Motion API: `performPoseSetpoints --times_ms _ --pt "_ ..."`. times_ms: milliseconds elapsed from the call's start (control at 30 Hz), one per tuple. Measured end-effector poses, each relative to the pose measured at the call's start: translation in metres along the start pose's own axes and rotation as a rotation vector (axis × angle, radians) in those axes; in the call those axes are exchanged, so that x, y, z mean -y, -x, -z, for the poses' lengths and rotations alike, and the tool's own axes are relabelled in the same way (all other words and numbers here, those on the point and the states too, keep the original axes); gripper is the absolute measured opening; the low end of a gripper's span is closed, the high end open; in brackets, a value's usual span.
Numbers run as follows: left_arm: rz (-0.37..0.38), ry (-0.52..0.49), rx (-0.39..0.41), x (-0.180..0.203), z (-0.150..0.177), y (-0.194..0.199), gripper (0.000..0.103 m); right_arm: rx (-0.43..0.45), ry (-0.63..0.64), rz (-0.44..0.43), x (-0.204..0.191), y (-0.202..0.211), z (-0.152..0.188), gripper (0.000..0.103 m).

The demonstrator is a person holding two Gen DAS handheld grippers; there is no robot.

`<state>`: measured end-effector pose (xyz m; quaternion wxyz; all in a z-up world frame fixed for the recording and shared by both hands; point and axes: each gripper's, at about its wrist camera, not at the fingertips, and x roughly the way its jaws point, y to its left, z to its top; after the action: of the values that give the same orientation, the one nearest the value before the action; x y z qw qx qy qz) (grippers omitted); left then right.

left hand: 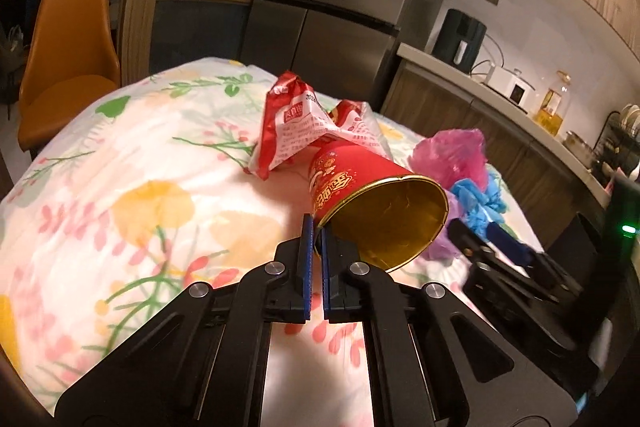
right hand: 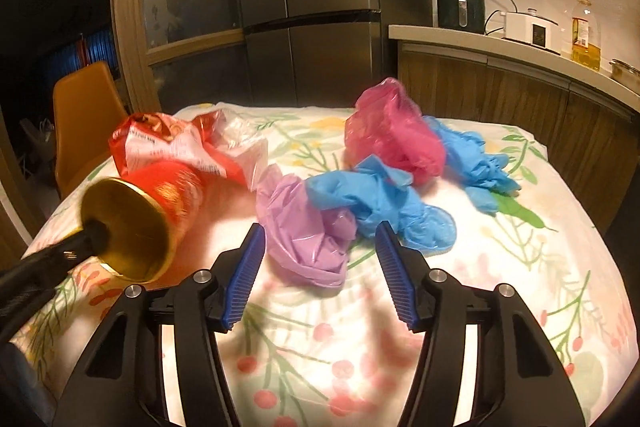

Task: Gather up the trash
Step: 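Grasp the red cup rim with the left tool while the right tool grasps the pink glove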

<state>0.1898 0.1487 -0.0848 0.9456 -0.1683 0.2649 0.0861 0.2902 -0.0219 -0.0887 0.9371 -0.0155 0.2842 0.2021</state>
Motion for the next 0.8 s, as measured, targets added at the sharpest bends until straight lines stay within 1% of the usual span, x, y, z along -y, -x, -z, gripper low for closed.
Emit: performPoseSetpoints --times_ms 33,67,100,133,200,233,300,400,500,733,800 --pt "0.005 -0.002 0.010 -0.001 0.001 0.005 0.003 -0.007 0.003 -0.002 -0.001 -0.002 0.000 0.053" --pt "0.004 -0.005 0.016 -0.002 0.001 0.009 0.003 -0.016 0.007 -0.004 -0.002 -0.005 0.001 0.049" --pt "0.007 -0.007 0.023 -0.002 0.001 0.013 0.003 -0.031 0.014 -0.006 -0.003 -0.008 0.002 0.043" --pt "0.012 -0.007 0.026 -0.003 0.001 0.016 0.003 -0.042 0.018 -0.009 -0.004 -0.011 0.003 0.039" --pt "0.017 -0.011 0.036 -0.003 0.001 0.023 0.003 -0.061 0.022 -0.018 -0.005 -0.015 0.004 0.023" --pt "0.019 -0.013 0.040 -0.003 0.001 0.026 0.003 -0.065 0.021 -0.027 -0.005 -0.016 0.004 0.019" --pt "0.025 -0.012 0.050 -0.003 -0.001 0.031 0.003 -0.052 0.021 -0.048 -0.005 -0.011 0.004 0.004" --pt "0.026 -0.013 0.070 -0.002 -0.003 0.040 0.003 -0.014 0.024 -0.078 -0.007 0.003 0.003 0.002" --pt "0.025 -0.017 0.089 0.001 -0.007 0.048 0.003 0.030 0.012 -0.135 -0.007 0.024 0.003 0.001" --pt "0.019 -0.020 0.119 0.008 -0.009 0.065 0.003 0.110 -0.018 -0.202 0.006 0.082 -0.002 0.001" --pt "0.024 -0.021 0.123 0.012 -0.009 0.069 0.003 0.131 -0.024 -0.207 0.011 0.096 -0.004 0.001"
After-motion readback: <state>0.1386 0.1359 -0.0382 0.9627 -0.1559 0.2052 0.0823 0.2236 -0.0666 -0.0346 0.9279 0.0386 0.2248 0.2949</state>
